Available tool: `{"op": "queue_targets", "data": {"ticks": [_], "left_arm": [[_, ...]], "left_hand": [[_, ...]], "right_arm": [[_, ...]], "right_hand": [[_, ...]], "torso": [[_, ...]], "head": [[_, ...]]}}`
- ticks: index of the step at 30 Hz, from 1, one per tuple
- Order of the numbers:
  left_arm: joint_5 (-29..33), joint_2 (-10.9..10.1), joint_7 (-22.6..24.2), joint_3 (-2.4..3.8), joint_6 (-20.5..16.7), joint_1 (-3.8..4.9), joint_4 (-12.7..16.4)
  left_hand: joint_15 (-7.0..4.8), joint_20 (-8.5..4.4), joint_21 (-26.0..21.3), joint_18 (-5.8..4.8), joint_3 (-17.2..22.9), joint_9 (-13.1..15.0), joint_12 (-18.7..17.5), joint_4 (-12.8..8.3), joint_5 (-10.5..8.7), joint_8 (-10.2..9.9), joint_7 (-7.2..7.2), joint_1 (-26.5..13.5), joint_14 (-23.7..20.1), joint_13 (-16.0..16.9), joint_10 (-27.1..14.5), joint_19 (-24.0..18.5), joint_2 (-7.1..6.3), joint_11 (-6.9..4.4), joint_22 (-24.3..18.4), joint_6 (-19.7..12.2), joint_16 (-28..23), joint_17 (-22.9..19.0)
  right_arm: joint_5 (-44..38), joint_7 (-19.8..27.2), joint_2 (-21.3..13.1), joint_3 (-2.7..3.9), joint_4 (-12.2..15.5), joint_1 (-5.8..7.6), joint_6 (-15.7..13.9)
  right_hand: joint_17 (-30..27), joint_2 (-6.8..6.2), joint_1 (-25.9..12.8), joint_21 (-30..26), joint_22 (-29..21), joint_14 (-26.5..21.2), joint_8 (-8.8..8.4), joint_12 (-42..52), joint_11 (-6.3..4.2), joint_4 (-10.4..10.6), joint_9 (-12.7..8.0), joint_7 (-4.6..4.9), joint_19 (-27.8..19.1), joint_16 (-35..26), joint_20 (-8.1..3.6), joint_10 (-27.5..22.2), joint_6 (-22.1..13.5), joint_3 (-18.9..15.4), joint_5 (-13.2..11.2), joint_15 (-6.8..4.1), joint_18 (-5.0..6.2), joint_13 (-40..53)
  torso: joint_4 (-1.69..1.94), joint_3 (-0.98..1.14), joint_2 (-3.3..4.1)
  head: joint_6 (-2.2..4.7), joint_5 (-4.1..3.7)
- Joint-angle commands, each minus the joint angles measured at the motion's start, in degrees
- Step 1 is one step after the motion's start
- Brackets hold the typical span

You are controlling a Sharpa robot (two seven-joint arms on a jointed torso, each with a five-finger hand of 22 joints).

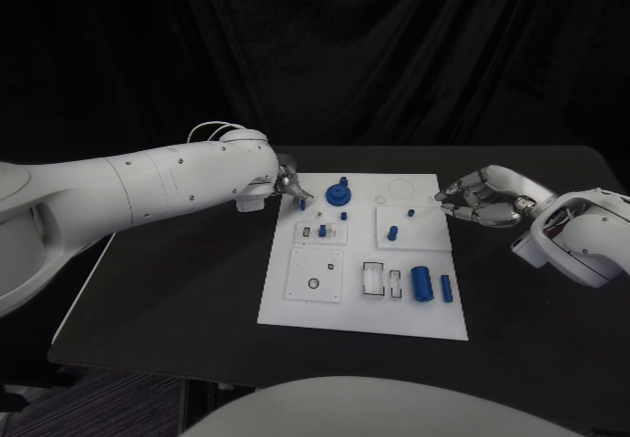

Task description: Assemble the parts on the task board

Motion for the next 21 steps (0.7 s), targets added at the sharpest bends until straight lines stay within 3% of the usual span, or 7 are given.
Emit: {"op": "queue_targets", "data": {"ticks": [1,21], "left_arm": [[-0.15,0.15,0.91,0.05,0.21,-0.19,-0.12],[-0.16,-0.02,0.20,0.05,0.08,-0.82,0.08]], "left_hand": [[0.53,0.56,-0.34,0.89,-0.10,-0.09,0.21,-0.40,0.31,-0.45,0.05,0.38,6.05,15.09,5.96,-0.04,0.03,0.38,6.23,-0.44,0.15,15.09],[0.52,0.65,-0.50,0.93,1.05,-0.66,0.21,-1.69,2.31,-0.90,-0.10,1.58,6.05,15.09,5.96,-0.07,0.23,0.30,6.27,0.12,0.15,15.09]], "right_arm": [[-0.20,-1.12,0.02,0.04,-0.02,-0.16,0.40],[-0.20,-1.51,0.10,0.04,-0.03,-0.16,0.98]], "right_hand": [[-0.05,0.05,0.26,-0.26,2.16,0.40,-0.10,-0.12,0.02,-0.05,-0.06,0.17,-0.51,-0.31,-0.02,-0.31,0.24,0.24,0.27,0.15,0.75,-0.07],[-0.08,0.11,0.39,-0.39,2.12,0.38,-0.10,-0.18,0.02,-0.22,-0.08,0.18,-0.56,-0.35,-0.02,-0.40,0.25,0.48,0.48,0.15,0.77,-0.19]], "torso": [[0.03,0.03,0.05],[0.02,0.02,0.05]], "head": [[0.01,-0.03],[0.01,0.06]]}}
